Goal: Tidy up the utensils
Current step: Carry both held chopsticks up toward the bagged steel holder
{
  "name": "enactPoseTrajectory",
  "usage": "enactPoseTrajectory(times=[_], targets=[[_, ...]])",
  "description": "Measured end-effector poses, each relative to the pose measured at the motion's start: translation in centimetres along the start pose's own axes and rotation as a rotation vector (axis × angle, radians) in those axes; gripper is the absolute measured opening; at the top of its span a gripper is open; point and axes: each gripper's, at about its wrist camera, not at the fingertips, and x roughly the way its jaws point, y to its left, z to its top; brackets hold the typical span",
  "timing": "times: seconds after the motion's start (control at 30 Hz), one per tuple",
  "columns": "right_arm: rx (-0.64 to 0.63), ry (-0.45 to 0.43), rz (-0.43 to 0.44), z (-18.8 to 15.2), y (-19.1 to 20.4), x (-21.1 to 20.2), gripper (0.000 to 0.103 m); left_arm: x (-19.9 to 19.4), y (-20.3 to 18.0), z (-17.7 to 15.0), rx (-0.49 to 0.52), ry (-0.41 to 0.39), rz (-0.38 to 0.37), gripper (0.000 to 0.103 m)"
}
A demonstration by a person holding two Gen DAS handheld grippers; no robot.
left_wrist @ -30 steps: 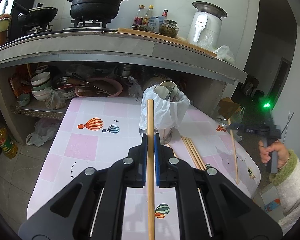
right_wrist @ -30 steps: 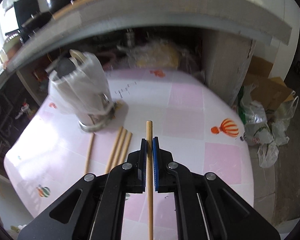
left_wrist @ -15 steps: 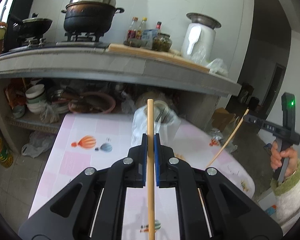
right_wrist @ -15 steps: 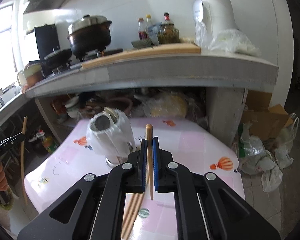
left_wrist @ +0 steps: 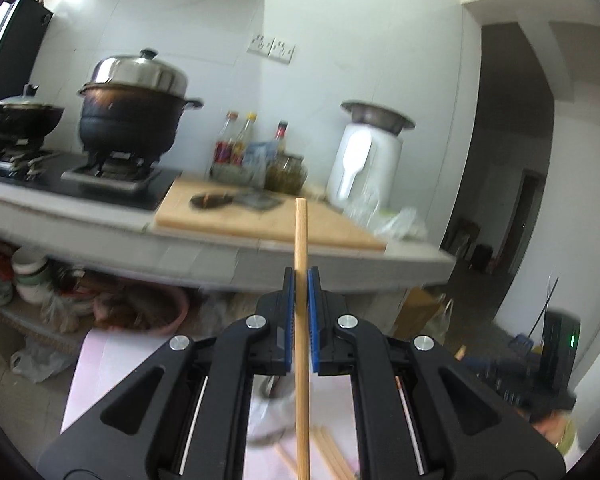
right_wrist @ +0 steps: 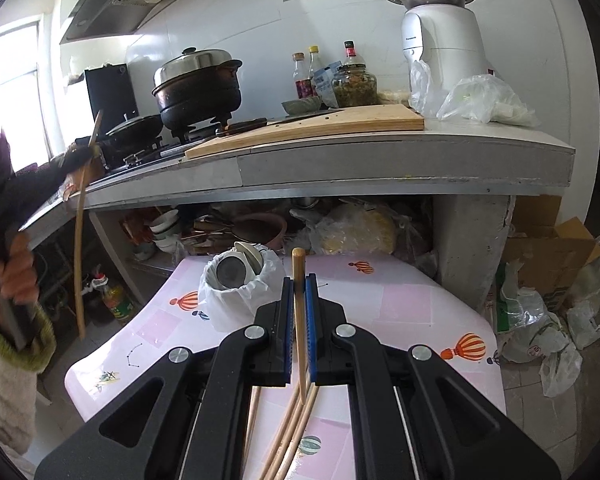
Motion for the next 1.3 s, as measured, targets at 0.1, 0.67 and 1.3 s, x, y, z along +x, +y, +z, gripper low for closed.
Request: enactPoseTrajectory(times=[0.1, 0.67, 1.3], targets=[[-0.002, 0.003, 0.003, 0.1, -0.1, 0.4, 0.006, 2.2, -0.2, 1.4, -0.012, -0.037, -0.028, 0.006], [0.016, 0.041, 0.021, -0.2, -1.6, 3.0, 0.006, 13.7, 2.5, -1.2, -0.03, -0.014, -0.003, 0.006], [0.017, 0.048, 0.008, -0.4, -1.8, 2.9, 0.006, 14.8, 4.7, -2.5, -0.06, -0.047, -0.008, 0.006]])
